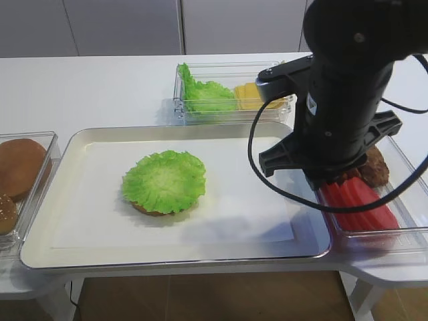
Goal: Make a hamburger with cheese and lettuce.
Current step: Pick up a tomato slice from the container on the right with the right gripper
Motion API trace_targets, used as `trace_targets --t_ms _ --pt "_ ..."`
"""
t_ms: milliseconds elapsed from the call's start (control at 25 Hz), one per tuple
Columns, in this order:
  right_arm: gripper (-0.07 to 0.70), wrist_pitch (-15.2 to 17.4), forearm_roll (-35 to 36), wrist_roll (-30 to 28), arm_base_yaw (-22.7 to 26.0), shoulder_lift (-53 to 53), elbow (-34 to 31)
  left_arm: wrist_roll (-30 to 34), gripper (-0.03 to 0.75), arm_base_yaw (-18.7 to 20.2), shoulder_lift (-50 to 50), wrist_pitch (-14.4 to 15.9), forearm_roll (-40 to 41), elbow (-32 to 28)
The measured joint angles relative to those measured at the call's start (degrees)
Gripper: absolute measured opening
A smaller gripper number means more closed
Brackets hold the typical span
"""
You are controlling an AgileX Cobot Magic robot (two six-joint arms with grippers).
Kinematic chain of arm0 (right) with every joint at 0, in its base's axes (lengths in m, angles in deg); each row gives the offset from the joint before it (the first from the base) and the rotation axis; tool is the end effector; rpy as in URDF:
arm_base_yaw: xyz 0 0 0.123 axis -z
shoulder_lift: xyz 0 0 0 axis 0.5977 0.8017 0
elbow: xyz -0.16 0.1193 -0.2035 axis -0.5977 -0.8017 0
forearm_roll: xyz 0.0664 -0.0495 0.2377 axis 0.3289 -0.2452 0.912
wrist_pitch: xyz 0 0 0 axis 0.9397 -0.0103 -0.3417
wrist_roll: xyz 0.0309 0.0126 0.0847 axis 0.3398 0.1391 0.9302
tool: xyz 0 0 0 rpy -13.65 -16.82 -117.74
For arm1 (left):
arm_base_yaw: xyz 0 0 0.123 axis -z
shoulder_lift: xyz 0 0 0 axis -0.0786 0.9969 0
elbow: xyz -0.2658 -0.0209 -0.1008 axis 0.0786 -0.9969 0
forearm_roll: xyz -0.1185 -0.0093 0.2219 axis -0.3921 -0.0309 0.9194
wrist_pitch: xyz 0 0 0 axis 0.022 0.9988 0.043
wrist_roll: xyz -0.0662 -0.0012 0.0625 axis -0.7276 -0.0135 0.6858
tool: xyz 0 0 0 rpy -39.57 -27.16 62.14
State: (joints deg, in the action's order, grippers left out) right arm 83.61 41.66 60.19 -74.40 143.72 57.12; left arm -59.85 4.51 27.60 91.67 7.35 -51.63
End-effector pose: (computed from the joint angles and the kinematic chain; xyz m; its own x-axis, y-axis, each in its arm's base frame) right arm 0.2465 0.1648 0.2488 -0.9406 -0.2568 -0.2220 -0.2280 0.9625 -0.1473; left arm -0.0119 0.0017 0.2643 -0.5578 -0.0856 -0.8256 -0.0624 0.9962 -0.0611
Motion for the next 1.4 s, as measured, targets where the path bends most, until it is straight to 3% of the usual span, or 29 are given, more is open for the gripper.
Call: trace_targets --t_ms 360,1160,1400 --pt "0.049 0.91 -0.64 0.0 0.0 0.0 0.0 0.0 0.358 0.0 0.0 0.0 0.0 0.0" --pt "0.046 1.49 -0.47 0.12 0.0 -6.44 0.21 0.0 0.358 0.0 0.0 0.0 0.0 0.0" --pt "0.046 4.65 -0.24 -0.39 0.0 -9.12 6.08 0.0 0.358 0.0 0.0 0.0 0.0 0.0"
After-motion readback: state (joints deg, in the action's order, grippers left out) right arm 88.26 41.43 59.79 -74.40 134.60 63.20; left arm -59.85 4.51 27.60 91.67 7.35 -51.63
